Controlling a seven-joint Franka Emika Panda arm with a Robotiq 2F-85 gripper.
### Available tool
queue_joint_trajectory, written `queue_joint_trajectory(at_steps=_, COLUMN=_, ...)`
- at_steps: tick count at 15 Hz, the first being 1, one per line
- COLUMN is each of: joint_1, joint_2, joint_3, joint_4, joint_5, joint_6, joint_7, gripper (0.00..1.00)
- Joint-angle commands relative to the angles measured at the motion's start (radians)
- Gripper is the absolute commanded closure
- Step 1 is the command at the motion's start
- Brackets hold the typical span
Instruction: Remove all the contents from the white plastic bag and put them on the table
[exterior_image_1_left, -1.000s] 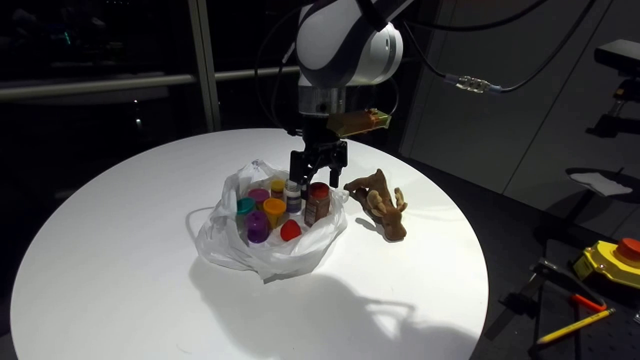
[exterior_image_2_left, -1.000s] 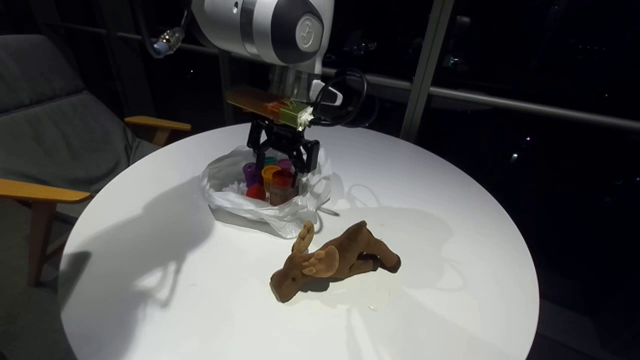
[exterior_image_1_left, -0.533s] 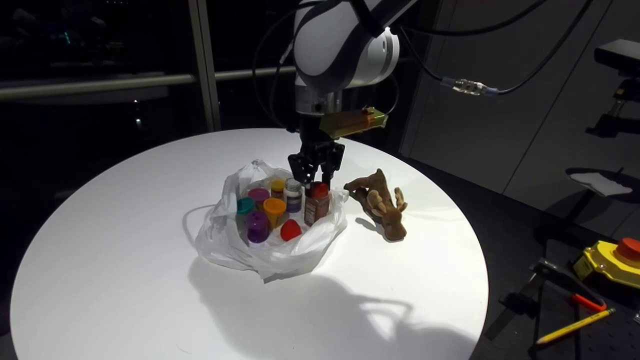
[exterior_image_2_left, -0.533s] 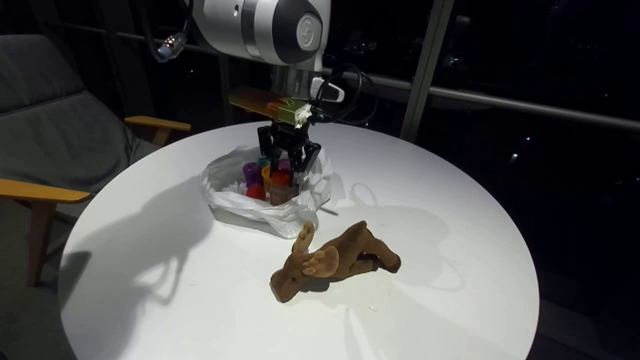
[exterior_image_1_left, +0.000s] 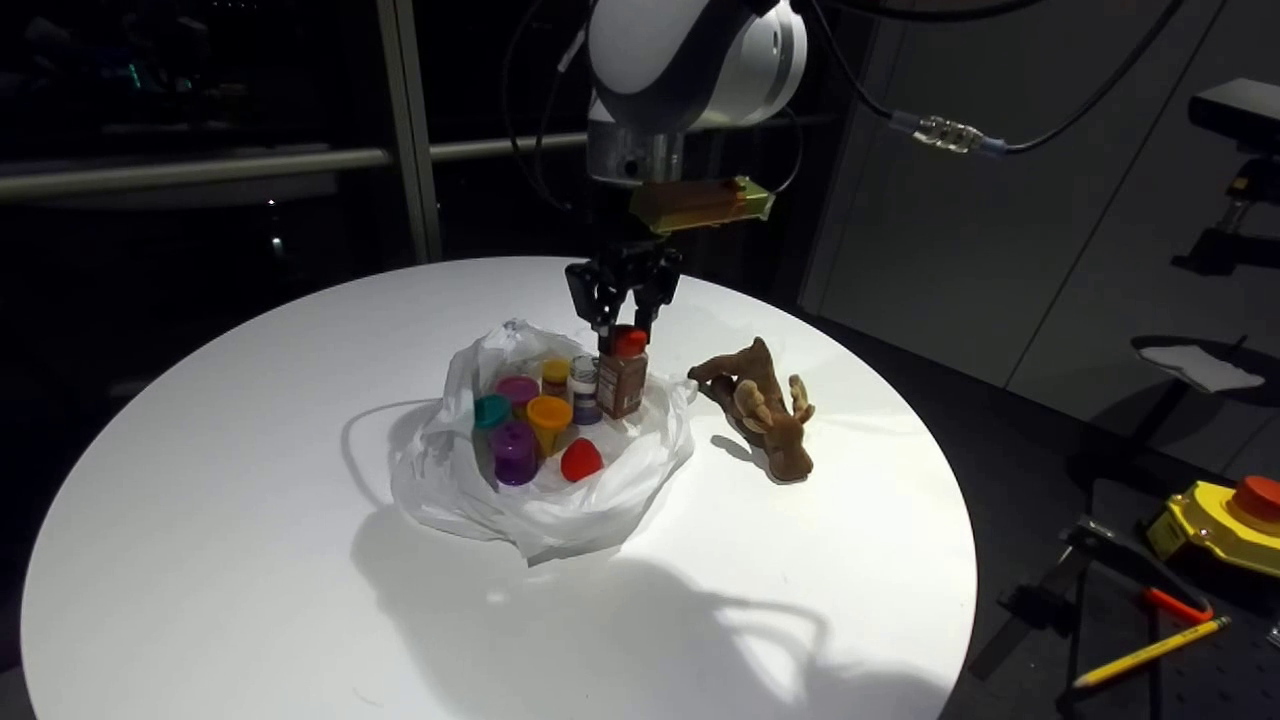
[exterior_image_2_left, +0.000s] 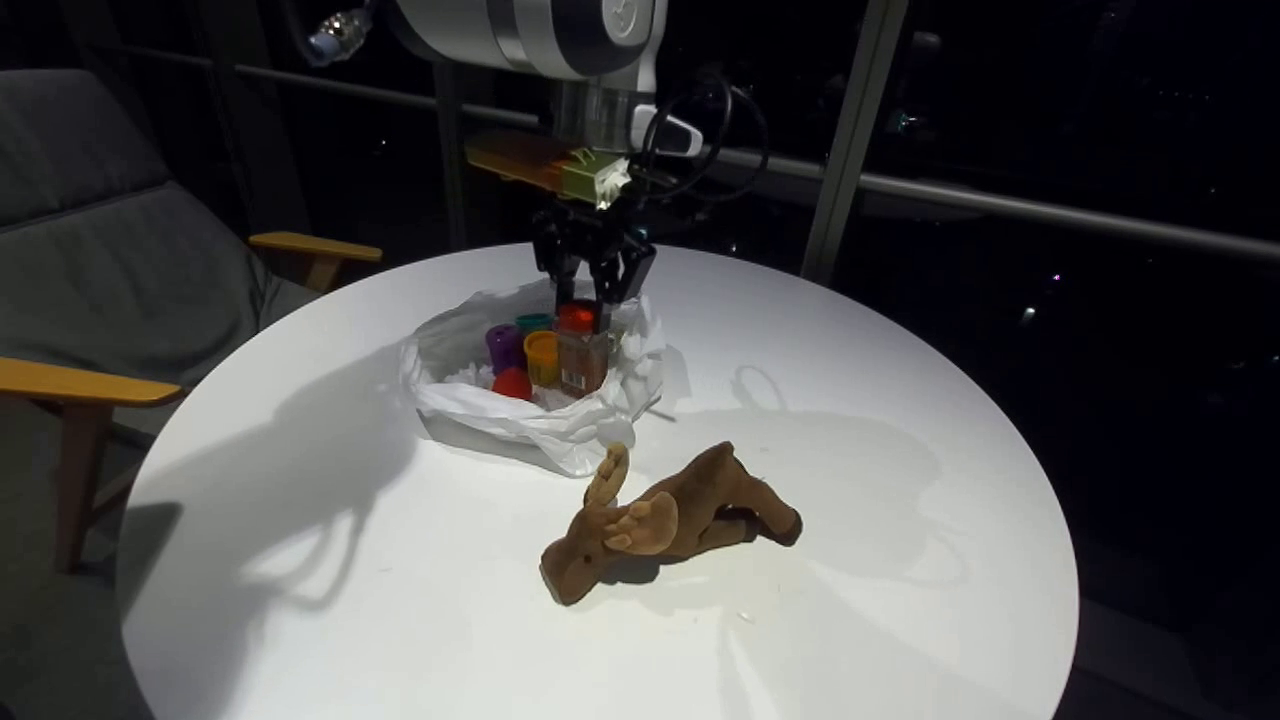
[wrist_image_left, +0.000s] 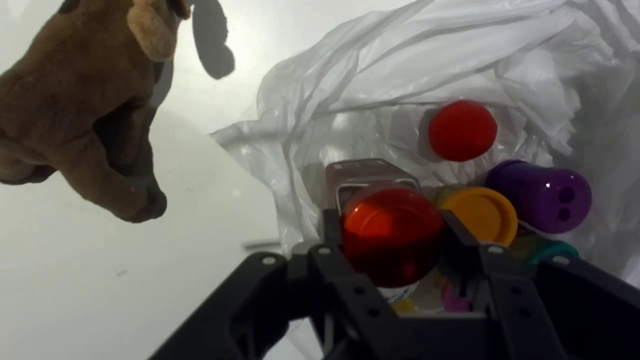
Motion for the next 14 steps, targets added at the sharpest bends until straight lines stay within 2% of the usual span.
queue_joint_trajectory(at_steps=1, joint_1=-0.006, joint_2=-0.072, joint_3=-0.029, joint_4=0.017, joint_5=-0.002, joint_6=-0.002, joint_7=0.055, gripper=0.76)
queue_joint_trajectory(at_steps=5, joint_1=-0.025, joint_2=-0.058, joint_3=-0.077, joint_4=0.087, joint_5=-0.005, joint_6=-0.014, joint_7=0.134, gripper=0.76)
queue_joint_trajectory(at_steps=14, joint_1=-0.042, joint_2=0.144, joint_3=-0.153, joint_4=0.261, joint_5=-0.007, joint_6=-0.026, joint_7=0.315, gripper=0.76)
